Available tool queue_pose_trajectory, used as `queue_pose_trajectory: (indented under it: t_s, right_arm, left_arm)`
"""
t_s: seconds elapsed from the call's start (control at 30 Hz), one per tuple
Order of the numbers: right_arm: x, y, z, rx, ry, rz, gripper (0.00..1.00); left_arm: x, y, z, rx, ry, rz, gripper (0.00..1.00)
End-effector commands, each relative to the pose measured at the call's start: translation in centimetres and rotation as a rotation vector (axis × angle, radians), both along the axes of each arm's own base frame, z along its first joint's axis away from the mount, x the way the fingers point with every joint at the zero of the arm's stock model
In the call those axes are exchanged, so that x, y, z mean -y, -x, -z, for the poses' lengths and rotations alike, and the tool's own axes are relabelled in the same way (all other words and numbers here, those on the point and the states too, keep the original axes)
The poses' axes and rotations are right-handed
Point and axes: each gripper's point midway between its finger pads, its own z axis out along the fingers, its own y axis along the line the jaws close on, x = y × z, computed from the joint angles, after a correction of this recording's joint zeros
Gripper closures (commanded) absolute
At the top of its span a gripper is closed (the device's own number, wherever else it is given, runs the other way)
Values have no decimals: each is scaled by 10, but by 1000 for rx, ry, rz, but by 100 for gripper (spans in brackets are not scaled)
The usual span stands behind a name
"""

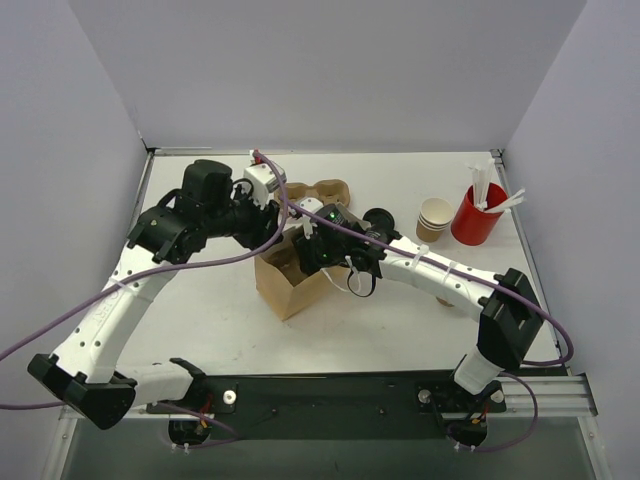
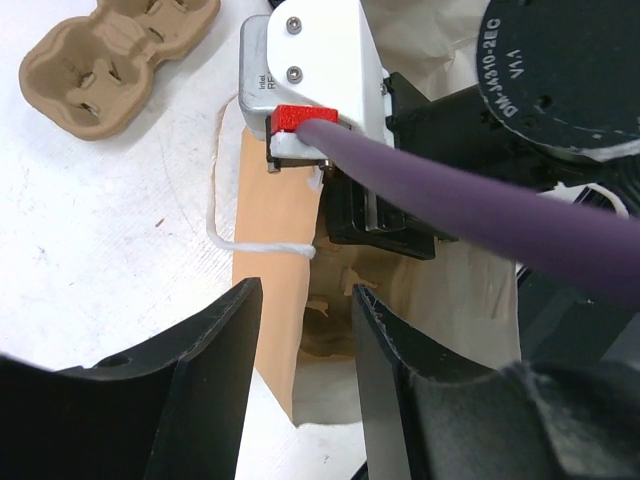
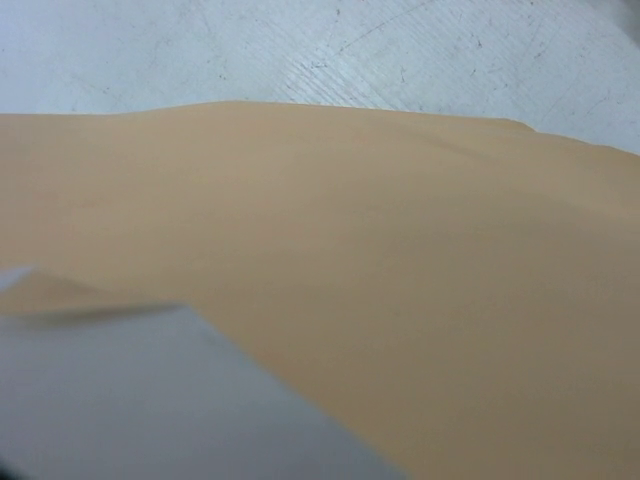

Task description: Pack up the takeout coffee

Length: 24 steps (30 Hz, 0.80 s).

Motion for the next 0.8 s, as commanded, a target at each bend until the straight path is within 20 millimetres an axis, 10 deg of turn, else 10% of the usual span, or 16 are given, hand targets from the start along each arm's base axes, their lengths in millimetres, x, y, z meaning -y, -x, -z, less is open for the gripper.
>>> queue_pose_trajectory:
  t_s: [0.0,0.3,0.53,0.77]
  right_arm:
    - [5,6,11,-35,62,-12,64]
    - [7,8,8,-29,69,-16,64]
    - [9,6,2,-13,66,-10,64]
    - [10,7,-2,-2,73,-13,64]
  left_arm:
    - [8,-9,-8,26,-1,30,49]
    - [9,-24,4,8,-44,1,56]
    - [0,-31,17,19,-84,-70,100]
    - [-7,-38,17,64,-64,-184,100]
